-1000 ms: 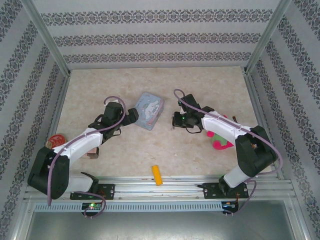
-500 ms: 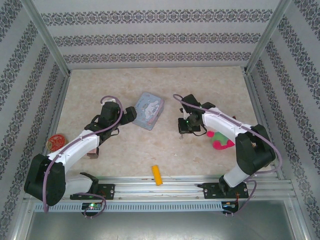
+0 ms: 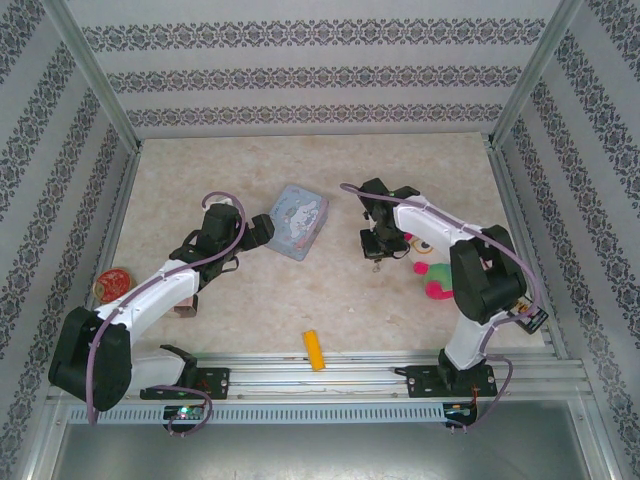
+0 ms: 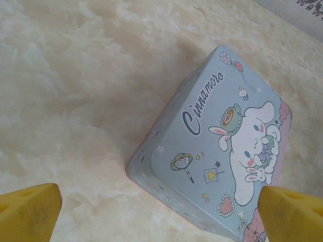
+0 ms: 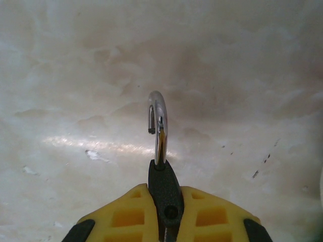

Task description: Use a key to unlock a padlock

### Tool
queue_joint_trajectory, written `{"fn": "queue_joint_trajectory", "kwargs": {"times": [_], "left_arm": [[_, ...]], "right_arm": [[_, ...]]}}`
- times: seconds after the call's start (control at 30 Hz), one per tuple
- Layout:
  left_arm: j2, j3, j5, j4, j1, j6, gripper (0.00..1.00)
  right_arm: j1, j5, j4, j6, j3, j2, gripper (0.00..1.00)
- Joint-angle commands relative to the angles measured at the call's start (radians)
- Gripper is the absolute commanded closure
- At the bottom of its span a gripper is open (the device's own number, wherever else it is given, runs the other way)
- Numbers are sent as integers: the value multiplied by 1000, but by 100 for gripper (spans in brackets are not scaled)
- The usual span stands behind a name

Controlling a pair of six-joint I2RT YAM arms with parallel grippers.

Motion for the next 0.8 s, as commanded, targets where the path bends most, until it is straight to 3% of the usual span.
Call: {"fn": "queue_joint_trajectory", "kwargs": {"times": [0.0,0.53,0.67,0.77], "left_arm": [[8,-14,6,-7,18,-9,1],[38,-21,17,13,18,-17,1],[40,-25,19,16,18,-21,1],[43,-25,20,15,19,-22,1]], "right_arm": [[-8,73,-53,-24,39,39,100],[60,39,-32,2,114,154,100],[70,60,-38,13,131,167,90],[76,110,-59,20,147,172,89]]}}
